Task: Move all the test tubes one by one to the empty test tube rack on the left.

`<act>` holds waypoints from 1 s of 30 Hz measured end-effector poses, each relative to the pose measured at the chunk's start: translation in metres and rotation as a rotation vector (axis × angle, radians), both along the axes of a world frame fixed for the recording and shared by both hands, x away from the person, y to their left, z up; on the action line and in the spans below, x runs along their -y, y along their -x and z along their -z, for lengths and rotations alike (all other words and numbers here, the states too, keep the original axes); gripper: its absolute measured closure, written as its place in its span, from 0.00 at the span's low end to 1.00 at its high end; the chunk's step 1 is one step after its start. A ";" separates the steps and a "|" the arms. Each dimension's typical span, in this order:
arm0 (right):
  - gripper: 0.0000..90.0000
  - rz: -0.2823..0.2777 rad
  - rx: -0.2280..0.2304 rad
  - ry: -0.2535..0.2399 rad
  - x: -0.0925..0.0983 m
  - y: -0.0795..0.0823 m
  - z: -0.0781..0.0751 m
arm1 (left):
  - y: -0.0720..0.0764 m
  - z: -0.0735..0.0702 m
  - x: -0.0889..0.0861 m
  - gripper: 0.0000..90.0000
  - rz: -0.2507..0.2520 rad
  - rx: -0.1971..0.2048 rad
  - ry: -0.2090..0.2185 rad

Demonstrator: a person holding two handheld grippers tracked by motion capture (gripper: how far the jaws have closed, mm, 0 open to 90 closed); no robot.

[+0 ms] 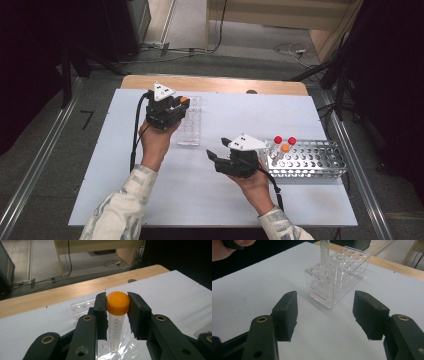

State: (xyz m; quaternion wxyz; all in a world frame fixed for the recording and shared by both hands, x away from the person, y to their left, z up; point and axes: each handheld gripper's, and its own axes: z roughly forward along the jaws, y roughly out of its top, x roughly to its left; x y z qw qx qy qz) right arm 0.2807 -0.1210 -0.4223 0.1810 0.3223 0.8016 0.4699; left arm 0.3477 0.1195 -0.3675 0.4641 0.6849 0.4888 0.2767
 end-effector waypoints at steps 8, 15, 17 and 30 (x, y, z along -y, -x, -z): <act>0.39 0.005 0.008 -0.003 0.003 -0.001 0.000 | -0.008 0.007 0.007 0.79 -0.014 0.004 -0.020; 0.39 0.012 0.008 -0.006 0.006 0.000 -0.001 | -0.011 0.017 0.011 0.79 -0.023 -0.006 -0.047; 0.39 0.013 0.009 -0.001 0.006 0.000 0.000 | -0.011 0.021 0.013 0.79 -0.025 -0.007 -0.044; 0.39 0.010 0.004 -0.002 0.004 0.000 0.002 | -0.011 0.045 0.015 0.77 -0.030 -0.049 -0.052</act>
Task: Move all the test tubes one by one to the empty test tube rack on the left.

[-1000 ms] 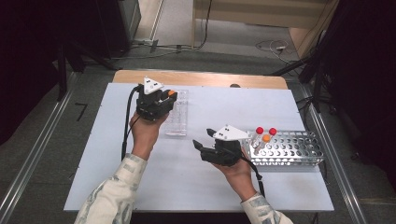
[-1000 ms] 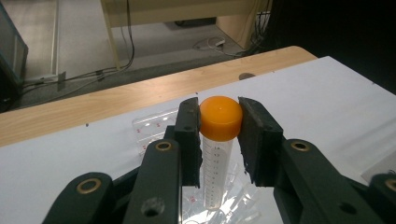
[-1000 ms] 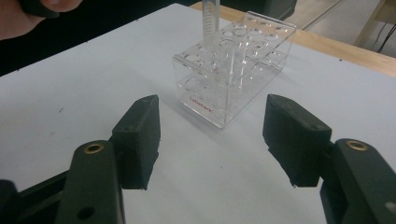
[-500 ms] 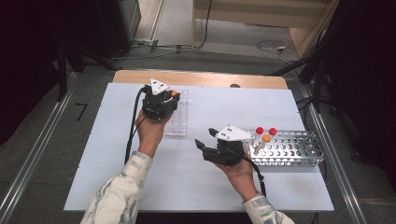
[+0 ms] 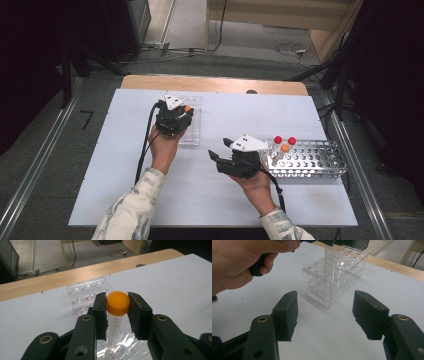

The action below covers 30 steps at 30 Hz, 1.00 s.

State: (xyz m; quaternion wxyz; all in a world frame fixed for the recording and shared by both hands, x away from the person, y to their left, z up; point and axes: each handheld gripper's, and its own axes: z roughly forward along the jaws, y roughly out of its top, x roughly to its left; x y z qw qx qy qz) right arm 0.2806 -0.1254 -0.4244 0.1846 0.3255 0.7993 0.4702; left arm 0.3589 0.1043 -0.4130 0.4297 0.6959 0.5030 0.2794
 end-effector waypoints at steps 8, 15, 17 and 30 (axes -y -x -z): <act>0.36 0.010 0.005 -0.004 0.002 0.001 0.001 | 0.002 -0.002 -0.002 0.68 -0.005 -0.001 0.023; 0.33 0.014 -0.005 0.000 0.010 0.002 0.001 | 0.010 -0.005 -0.004 0.45 0.000 0.005 0.045; 0.32 0.016 -0.010 0.007 0.013 0.003 0.001 | 0.012 -0.006 -0.005 0.39 0.004 0.007 0.048; 0.32 0.024 0.042 0.003 0.045 0.025 -0.011 | 0.031 -0.005 -0.009 0.29 -0.001 0.023 0.079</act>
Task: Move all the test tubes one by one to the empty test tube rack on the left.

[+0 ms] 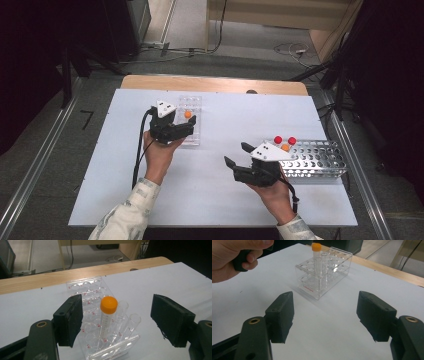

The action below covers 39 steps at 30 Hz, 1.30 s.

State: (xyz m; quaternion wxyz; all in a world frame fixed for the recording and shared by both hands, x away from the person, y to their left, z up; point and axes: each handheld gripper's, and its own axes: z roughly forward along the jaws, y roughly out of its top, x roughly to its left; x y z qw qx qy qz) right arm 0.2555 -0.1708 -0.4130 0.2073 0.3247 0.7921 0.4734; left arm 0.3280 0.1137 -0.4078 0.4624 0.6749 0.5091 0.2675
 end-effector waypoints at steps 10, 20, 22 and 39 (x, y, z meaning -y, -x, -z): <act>0.32 0.024 0.034 -0.033 0.034 0.020 -0.005 | 0.015 0.001 0.001 0.26 0.019 0.009 0.007; 0.32 0.096 0.038 -0.038 0.070 0.029 -0.004 | 0.028 0.006 0.002 0.23 0.028 0.017 0.028; 0.32 0.111 0.037 -0.037 0.077 0.029 -0.004 | 0.031 0.008 0.001 0.23 0.031 0.018 0.033; 0.32 0.256 0.042 -0.035 0.113 0.016 0.016 | 0.044 0.011 -0.001 0.21 0.047 0.019 0.029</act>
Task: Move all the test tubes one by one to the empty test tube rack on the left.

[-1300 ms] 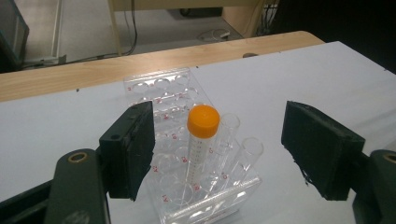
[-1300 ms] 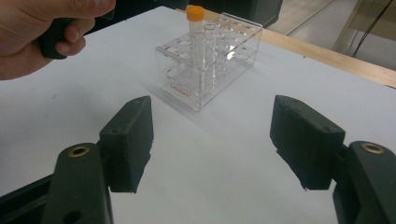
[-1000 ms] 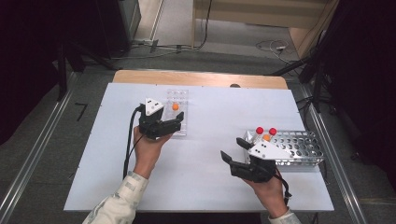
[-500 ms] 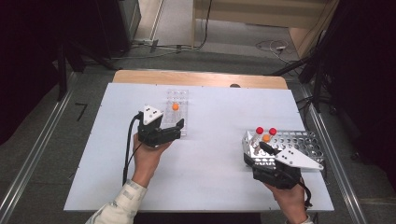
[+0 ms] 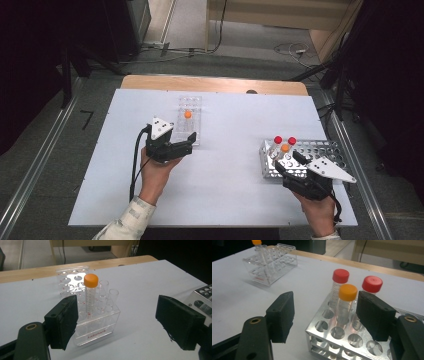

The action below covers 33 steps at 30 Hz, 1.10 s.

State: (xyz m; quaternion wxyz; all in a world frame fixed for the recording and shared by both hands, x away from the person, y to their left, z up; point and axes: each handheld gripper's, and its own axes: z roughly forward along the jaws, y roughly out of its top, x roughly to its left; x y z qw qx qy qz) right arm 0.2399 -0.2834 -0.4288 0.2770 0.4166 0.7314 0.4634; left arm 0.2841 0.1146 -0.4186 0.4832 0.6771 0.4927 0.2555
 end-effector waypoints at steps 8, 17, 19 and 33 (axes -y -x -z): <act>0.27 0.029 -0.041 0.015 0.000 -0.018 0.017 | 0.001 0.001 0.001 0.21 0.000 -0.004 -0.003; 0.35 0.040 -0.058 0.014 -0.003 -0.025 0.024 | 0.001 0.002 0.002 0.21 0.006 -0.006 -0.003; 0.41 0.054 -0.057 0.016 -0.002 -0.027 0.026 | 0.001 0.003 0.002 0.21 0.006 -0.007 -0.003; 0.72 0.083 -0.071 0.008 0.001 -0.038 0.031 | 0.002 0.002 0.002 0.21 0.004 -0.005 -0.001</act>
